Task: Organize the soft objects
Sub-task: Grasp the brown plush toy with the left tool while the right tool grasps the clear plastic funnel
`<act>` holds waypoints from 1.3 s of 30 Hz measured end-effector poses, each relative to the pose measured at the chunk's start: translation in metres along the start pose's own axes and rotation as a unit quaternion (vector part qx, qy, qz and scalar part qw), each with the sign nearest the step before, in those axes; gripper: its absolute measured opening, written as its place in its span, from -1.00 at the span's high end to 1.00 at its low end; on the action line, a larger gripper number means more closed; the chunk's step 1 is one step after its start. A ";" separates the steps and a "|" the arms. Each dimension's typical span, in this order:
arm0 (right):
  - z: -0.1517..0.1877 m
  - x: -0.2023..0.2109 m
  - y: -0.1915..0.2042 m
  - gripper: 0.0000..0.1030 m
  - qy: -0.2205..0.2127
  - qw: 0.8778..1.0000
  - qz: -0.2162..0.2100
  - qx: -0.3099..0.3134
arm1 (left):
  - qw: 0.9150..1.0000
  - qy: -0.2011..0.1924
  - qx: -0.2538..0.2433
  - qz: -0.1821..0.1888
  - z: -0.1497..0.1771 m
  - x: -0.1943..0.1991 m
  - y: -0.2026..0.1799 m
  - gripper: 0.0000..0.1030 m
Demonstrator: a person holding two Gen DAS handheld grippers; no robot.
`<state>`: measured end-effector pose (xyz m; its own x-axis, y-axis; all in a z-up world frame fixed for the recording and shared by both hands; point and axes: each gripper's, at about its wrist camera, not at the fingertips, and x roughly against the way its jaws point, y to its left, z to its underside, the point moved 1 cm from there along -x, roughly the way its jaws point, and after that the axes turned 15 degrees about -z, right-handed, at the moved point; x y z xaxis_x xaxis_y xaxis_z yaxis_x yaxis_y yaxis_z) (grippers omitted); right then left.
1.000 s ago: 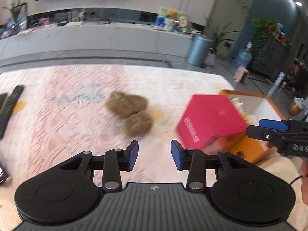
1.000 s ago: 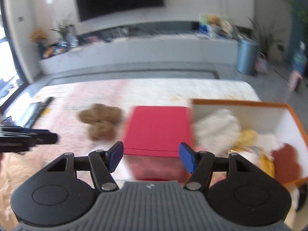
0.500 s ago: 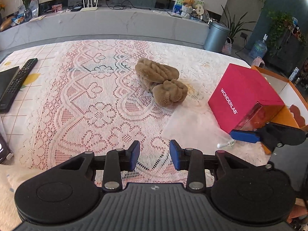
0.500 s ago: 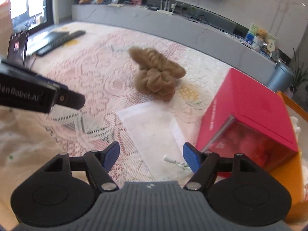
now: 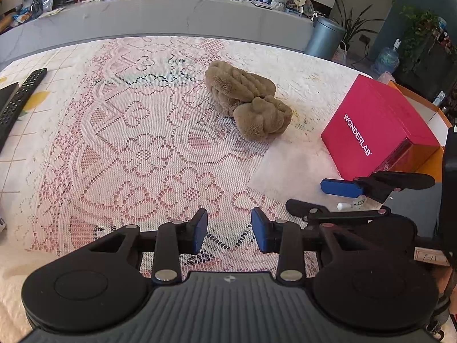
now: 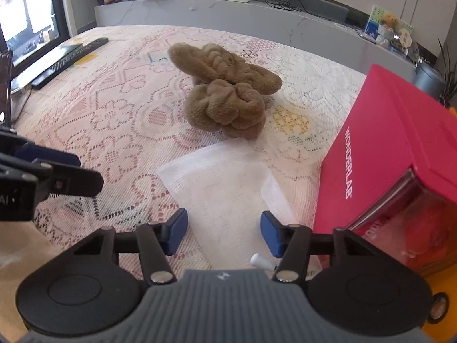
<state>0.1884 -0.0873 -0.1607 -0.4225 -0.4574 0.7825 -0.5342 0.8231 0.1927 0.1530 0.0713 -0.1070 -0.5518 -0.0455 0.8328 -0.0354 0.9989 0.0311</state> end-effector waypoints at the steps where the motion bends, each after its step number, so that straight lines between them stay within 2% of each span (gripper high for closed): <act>1: -0.001 0.000 -0.001 0.12 -0.002 1.000 0.003 -0.003 | 1.000 0.001 0.001 0.000 -0.001 -0.001 0.000 0.18; 5: -0.002 0.000 0.000 0.78 -0.006 1.000 0.007 -0.003 | 1.000 -0.004 0.004 0.004 -0.002 0.000 0.001 0.18; 8: -0.002 0.002 0.001 1.00 -0.007 1.000 0.011 -0.002 | 1.000 -0.010 0.006 0.008 -0.003 0.002 0.001 0.18; 14: -0.020 0.036 0.008 1.00 -0.060 0.998 0.027 -0.004 | 0.999 -0.033 0.019 0.018 -0.013 0.008 0.002 0.18; 19: -0.047 0.046 0.010 1.00 -0.102 0.993 0.053 0.011 | 0.997 -0.069 0.014 0.009 -0.040 0.005 -0.002 0.17; 21: -0.058 0.041 0.007 1.00 -0.108 0.992 0.060 0.015 | 0.997 -0.074 0.027 0.020 -0.052 -0.004 -0.001 0.06; 28: -0.081 0.019 -0.011 1.00 -0.121 0.990 0.070 -0.002 | 0.993 -0.041 0.090 0.070 -0.077 -0.055 -0.004 -0.13; 34: -0.083 0.003 -0.027 1.00 -0.110 0.991 0.066 -0.028 | 0.988 -0.008 0.128 0.083 -0.083 -0.084 -0.004 -0.22; 39: -0.084 0.002 -0.029 1.00 -0.114 0.991 0.066 -0.028 | 0.980 0.012 0.167 0.104 -0.086 -0.098 0.000 -0.26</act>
<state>0.2647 -0.0835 -0.1152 -0.6434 -0.4039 0.6503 -0.4254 0.8949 0.1349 0.2785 0.0770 -0.1413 -0.5557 0.1630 0.8152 -0.1974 0.9267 -0.3199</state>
